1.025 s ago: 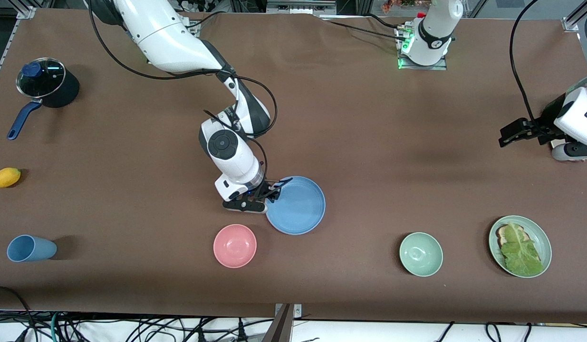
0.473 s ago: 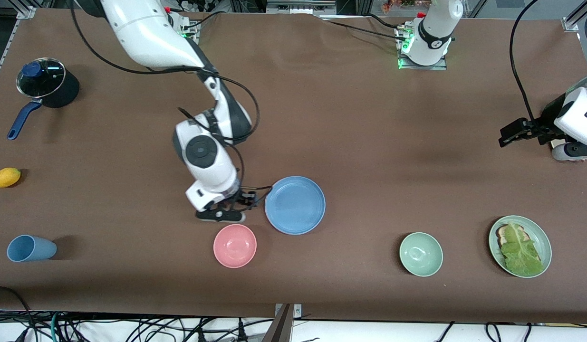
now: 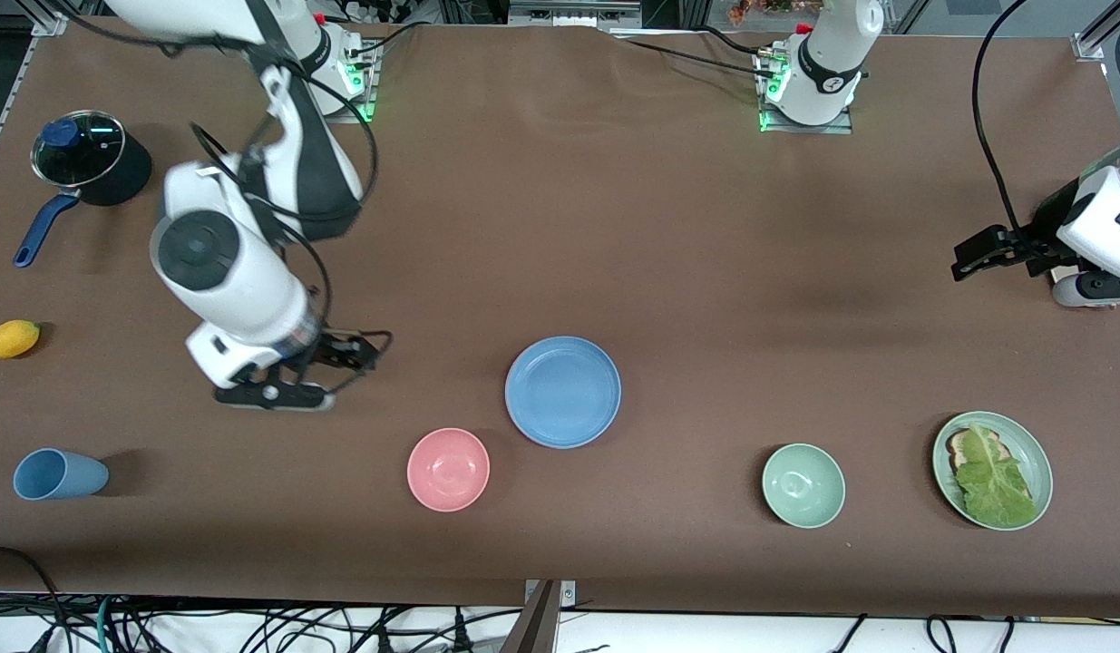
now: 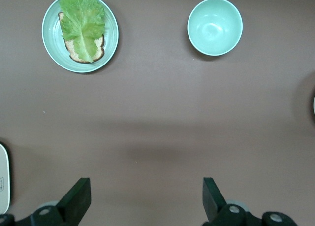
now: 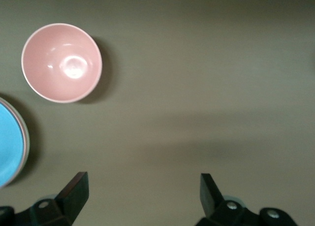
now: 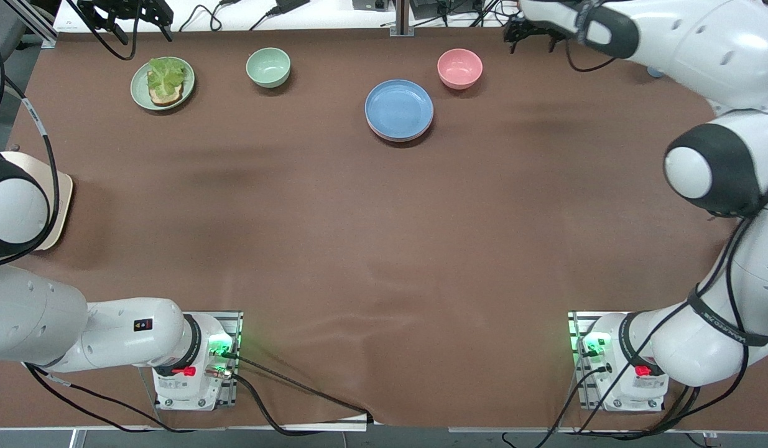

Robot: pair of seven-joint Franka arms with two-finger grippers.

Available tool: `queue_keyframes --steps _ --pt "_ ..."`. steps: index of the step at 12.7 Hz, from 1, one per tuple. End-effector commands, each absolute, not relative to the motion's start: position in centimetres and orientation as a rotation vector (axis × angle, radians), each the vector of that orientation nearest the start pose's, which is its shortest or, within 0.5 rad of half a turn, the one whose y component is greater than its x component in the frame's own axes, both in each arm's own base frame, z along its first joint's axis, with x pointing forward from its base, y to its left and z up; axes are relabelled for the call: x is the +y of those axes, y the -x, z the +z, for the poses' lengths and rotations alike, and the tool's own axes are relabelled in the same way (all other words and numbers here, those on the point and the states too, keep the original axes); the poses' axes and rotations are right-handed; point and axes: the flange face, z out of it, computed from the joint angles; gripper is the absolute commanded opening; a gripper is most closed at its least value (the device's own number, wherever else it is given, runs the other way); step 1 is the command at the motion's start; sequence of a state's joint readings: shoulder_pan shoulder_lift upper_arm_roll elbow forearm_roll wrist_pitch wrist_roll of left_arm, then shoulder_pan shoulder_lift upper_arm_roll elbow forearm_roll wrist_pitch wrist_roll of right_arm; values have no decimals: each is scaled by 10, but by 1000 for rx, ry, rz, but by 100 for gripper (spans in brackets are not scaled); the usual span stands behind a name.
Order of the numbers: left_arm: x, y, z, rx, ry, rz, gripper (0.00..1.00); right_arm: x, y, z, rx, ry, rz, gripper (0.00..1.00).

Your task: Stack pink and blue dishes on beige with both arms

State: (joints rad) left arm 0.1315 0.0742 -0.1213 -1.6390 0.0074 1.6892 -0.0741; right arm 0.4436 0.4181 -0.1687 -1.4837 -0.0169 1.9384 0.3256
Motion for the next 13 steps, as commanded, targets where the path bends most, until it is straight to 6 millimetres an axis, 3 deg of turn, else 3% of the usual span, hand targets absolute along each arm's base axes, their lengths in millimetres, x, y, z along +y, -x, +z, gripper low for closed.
queue_keyframes --steps 1,4,7,10,13 --pt "8 -581 564 -121 3154 22 100 149 -602 484 1 3182 -96 100" --pt "7 -582 564 -115 3153 22 100 131 -596 512 15 3194 -6 100" --pt "7 -582 564 -115 3153 22 100 96 -598 541 45 3150 64 100" --pt "7 -582 563 -115 3152 24 100 40 -587 576 27 3085 102 100" --pt "6 -582 563 -113 3152 24 100 32 -580 586 -21 3094 100 100"
